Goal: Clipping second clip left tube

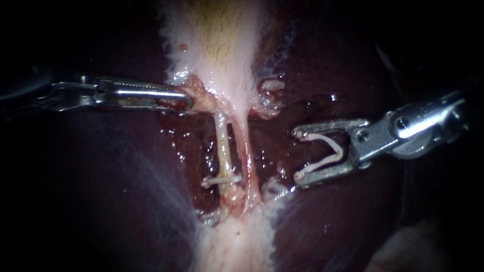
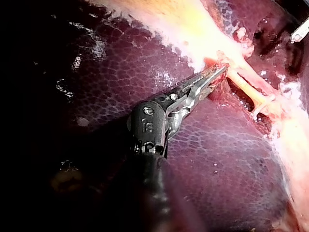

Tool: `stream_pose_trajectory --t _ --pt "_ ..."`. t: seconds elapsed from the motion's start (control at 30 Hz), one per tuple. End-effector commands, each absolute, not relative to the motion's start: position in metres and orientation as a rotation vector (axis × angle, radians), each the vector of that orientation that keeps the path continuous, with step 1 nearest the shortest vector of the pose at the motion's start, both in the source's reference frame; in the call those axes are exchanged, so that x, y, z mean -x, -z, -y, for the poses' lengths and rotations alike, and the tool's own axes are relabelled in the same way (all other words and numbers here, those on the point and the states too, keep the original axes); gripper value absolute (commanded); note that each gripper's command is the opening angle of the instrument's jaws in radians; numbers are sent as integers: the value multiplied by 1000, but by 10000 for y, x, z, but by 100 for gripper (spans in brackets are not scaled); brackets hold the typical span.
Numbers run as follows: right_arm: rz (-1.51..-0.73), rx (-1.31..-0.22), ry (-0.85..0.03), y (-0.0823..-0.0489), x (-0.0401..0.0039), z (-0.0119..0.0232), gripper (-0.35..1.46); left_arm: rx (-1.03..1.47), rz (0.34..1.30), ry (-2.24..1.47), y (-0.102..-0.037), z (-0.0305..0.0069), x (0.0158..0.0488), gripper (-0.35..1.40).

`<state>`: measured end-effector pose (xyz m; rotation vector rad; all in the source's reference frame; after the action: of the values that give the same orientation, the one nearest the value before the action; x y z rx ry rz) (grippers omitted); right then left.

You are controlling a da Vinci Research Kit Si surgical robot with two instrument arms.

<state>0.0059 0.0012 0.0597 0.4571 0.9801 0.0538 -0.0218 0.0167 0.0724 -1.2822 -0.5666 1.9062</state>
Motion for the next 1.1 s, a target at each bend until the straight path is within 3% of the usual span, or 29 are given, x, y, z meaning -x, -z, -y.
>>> stream_pose_trajectory --t 0.03,0.57,1.1 --pt "-980 -457 -54 -597 -59 -12 50 1291 567 -1896 -720 -170 215 -35" --pt "-980 -457 -53 -596 -59 -11 50 1317 551 -1834 -656 -185 174 -35" --pt "-975 -471 -83 -592 -67 -8 50 1316 545 -1830 -646 -179 174 -35"
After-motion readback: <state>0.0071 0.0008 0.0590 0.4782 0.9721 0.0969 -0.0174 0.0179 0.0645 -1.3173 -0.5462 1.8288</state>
